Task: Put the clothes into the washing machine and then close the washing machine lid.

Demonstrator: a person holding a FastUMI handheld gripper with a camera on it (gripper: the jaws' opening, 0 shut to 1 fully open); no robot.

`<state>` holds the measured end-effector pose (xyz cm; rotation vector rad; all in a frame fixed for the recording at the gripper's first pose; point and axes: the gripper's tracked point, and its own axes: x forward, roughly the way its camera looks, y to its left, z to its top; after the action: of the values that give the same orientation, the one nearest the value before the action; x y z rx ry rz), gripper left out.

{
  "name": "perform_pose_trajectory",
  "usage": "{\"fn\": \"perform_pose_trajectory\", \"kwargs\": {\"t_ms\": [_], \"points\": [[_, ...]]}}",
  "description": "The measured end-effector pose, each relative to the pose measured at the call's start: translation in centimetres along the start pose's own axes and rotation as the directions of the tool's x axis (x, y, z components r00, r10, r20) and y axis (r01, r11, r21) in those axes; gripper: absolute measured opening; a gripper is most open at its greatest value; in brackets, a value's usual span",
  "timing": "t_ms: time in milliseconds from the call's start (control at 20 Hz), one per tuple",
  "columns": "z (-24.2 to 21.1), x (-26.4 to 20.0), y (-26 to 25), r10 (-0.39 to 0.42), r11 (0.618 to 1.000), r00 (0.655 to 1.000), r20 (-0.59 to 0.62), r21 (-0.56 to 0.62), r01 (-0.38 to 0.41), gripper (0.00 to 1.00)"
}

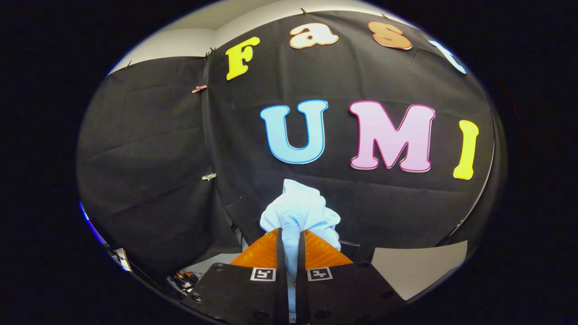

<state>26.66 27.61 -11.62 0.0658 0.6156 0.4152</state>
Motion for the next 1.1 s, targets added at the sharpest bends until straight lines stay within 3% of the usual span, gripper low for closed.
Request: {"fn": "perform_pose_trajectory", "kwargs": {"t_ms": [350,600,850,1100], "points": [[-8.1,8.0,0.9,0.014,0.999,0.991,-0.131,0.043,-0.009,0.11],[-14.1,12.3,0.3,-0.011,0.997,0.974,-0.226,0.072,0.028,0.11],[-19.3,15.3,-0.6,-0.07,0.998,0.955,-0.287,-0.014,0.069,0.11],[-21.9,16.4,-0.7,-0.06,0.997,0.942,-0.331,0.032,0.074,0.11]]}}
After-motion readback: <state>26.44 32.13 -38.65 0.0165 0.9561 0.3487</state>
